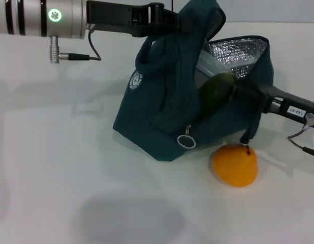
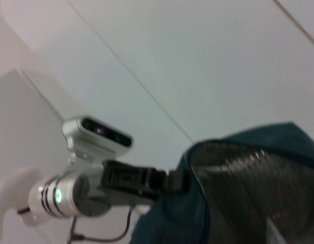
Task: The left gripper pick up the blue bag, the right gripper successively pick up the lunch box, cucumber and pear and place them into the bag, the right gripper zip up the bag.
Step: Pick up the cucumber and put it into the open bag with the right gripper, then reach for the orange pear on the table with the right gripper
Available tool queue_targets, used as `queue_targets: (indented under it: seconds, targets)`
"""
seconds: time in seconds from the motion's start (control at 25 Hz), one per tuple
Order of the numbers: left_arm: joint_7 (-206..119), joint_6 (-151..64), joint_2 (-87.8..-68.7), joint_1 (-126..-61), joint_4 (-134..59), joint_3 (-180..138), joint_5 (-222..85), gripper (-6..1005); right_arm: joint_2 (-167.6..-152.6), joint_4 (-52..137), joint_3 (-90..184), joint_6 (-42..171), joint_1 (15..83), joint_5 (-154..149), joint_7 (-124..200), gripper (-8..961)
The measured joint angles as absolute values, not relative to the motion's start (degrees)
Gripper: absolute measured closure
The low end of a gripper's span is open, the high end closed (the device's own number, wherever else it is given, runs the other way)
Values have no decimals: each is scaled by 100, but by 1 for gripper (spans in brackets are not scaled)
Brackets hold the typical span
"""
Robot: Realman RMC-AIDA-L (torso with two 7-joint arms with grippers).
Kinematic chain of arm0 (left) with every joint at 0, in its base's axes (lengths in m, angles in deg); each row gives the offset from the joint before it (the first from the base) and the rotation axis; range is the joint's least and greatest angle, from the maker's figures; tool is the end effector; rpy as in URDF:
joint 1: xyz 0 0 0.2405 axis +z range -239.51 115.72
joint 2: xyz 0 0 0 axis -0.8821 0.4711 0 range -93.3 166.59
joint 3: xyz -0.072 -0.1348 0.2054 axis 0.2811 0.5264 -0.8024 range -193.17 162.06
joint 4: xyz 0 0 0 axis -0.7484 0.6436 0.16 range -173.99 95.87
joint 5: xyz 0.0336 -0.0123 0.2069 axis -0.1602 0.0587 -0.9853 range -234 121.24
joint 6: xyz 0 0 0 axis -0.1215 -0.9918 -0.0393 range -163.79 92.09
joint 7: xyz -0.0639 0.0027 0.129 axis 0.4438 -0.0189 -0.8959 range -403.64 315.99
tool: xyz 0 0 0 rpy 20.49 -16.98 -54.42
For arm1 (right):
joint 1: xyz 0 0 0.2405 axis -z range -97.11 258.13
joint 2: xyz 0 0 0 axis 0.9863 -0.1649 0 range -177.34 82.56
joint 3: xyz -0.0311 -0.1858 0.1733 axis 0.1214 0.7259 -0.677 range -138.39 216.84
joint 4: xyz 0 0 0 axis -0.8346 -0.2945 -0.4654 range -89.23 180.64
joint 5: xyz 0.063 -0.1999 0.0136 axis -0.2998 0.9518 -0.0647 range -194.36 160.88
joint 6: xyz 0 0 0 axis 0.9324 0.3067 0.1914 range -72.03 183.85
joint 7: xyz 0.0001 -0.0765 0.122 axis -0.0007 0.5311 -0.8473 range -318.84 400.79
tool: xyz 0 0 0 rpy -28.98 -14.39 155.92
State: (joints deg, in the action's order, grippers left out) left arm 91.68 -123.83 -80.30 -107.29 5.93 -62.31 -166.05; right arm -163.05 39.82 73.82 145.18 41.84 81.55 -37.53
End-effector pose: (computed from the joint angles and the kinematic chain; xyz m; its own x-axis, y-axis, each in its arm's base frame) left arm -0.1440 0.4004 0.0240 0.4266 0.7878 0.4443 0.7854 -0.5663 0.2499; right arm 0.2292 0.3344 -0.0346 0.3832 -0.5313 -0.7556 -0.6373 -0.7442 0.2001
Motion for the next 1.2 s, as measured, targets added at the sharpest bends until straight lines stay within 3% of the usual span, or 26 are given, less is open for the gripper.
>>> queue_targets:
  seconds: [0.2,0.48,0.52,0.64,0.76,0.96,1.2]
  targets:
    - [9166,-12383,-8033,-10731,593,-6234,-16606,939,-16316,3458,7426,15175,4388,8015,-3762,218]
    - [9119,-12383,-8032,-10700,594,-6239,-16607,939,-16194,1902,7402,16616,5190,7529,-3508,226]
    - [9105,-12383,-8031,-10698,594,-6239,-16607,939,-16059,1408,7512,16915,5505,7598,-3123,228]
    - [9093,-12382,-8032,-10674,594,-6235,-16607,939,-15865,1283,7643,17019,5700,7890,-2820,231]
    - [9092,-12381,-8040,-10667,594,-6233,-16607,939,-15808,1295,7650,16955,5812,8117,-2612,242]
    - [9091,-12328,-8058,-10694,594,-6231,-16607,938,-15897,1237,7694,16567,5908,8522,-2267,262]
    - [9090,-12323,-8060,-10699,594,-6231,-16607,938,-16142,1281,7872,16019,5786,8949,-2113,285]
